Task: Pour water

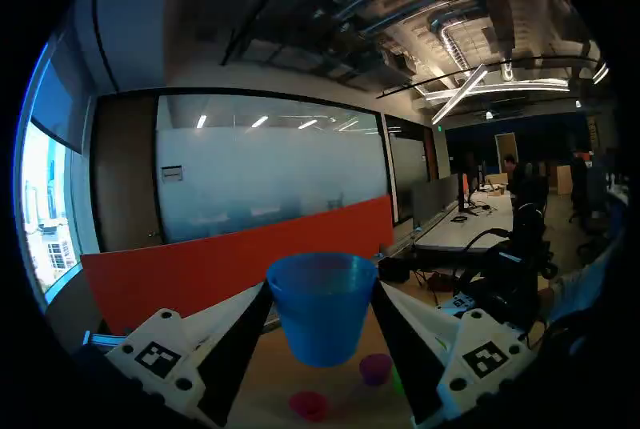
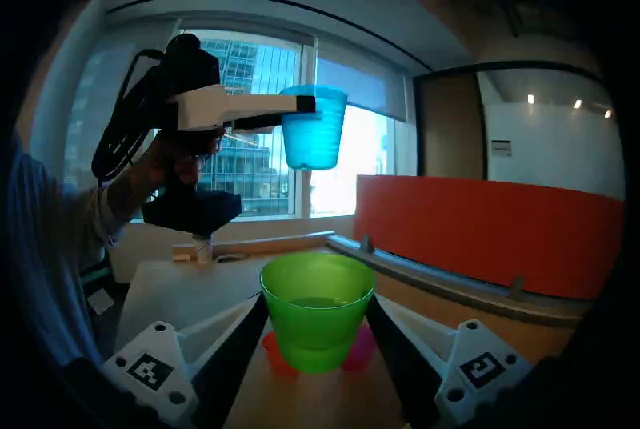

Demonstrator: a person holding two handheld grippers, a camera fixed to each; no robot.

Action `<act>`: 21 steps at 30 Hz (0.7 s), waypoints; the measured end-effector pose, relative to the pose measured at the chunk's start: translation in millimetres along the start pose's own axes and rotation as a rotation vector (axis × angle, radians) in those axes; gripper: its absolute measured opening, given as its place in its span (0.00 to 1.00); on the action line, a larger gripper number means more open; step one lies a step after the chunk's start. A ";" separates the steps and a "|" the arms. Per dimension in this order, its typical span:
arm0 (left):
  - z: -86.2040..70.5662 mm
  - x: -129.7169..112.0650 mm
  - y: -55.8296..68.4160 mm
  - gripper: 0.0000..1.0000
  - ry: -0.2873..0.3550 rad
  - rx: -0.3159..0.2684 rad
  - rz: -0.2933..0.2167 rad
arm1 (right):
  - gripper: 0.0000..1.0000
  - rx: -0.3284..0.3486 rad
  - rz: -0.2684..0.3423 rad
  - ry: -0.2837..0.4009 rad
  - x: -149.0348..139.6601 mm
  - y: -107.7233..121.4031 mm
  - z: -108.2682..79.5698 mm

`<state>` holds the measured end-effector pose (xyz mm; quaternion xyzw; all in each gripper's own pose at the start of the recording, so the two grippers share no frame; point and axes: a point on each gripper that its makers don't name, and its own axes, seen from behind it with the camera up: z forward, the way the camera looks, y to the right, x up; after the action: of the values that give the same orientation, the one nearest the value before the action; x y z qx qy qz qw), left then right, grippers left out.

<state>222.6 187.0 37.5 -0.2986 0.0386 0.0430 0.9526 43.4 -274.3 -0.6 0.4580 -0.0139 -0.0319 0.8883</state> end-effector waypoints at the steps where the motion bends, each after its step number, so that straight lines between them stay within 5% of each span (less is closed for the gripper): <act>1: -1.0 -2.4 -0.8 0.86 -0.002 0.001 -0.002 | 0.88 -0.002 0.002 0.000 0.7 0.5 -1.2; 21: -21.2 -63.0 1.8 0.87 -0.063 -0.006 -0.047 | 0.88 -0.060 0.010 -0.034 -0.6 18.1 -35.7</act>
<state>158.9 172.6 25.3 -0.3008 0.0015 0.0298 0.9532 45.5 -234.8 -6.6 0.4306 -0.0303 -0.0357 0.9013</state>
